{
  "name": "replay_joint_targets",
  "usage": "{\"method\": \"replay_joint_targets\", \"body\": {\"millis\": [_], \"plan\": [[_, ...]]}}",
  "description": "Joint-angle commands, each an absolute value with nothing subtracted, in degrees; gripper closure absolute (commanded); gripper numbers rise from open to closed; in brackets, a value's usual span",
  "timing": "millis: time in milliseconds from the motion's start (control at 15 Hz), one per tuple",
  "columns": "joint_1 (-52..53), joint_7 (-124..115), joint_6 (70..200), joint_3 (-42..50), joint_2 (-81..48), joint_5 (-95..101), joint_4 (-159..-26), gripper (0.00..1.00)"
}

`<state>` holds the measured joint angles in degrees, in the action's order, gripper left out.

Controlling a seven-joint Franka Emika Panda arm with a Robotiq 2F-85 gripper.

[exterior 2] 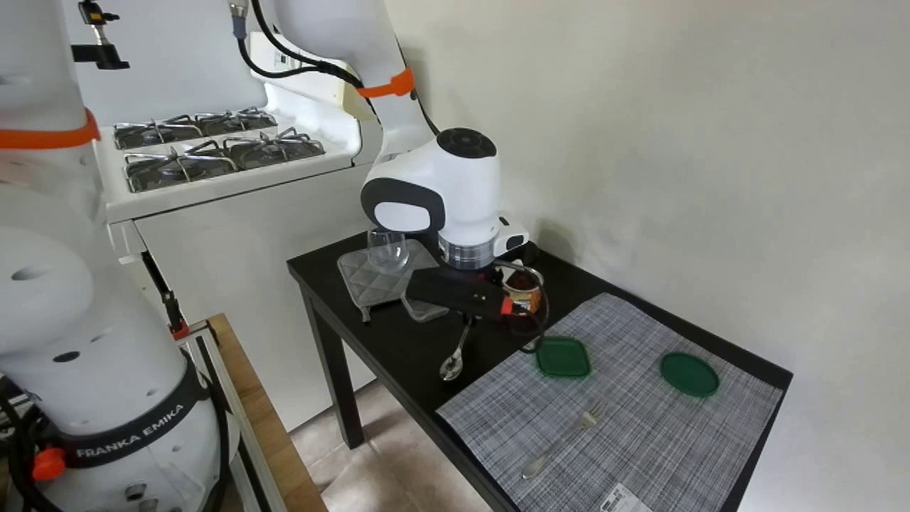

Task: Put the items that are on the spoon, in the bowl

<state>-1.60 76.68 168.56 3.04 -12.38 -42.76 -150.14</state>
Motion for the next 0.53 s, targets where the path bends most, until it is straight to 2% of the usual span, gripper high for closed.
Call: {"method": "replay_joint_targets", "body": {"millis": [0,467], "plan": [[-1.0,74.4,167.6,3.9,-14.6,-41.3,-148.5,0.97],[-1.0,73.9,167.7,3.8,-16.3,-41.7,-147.8,0.96]]}}
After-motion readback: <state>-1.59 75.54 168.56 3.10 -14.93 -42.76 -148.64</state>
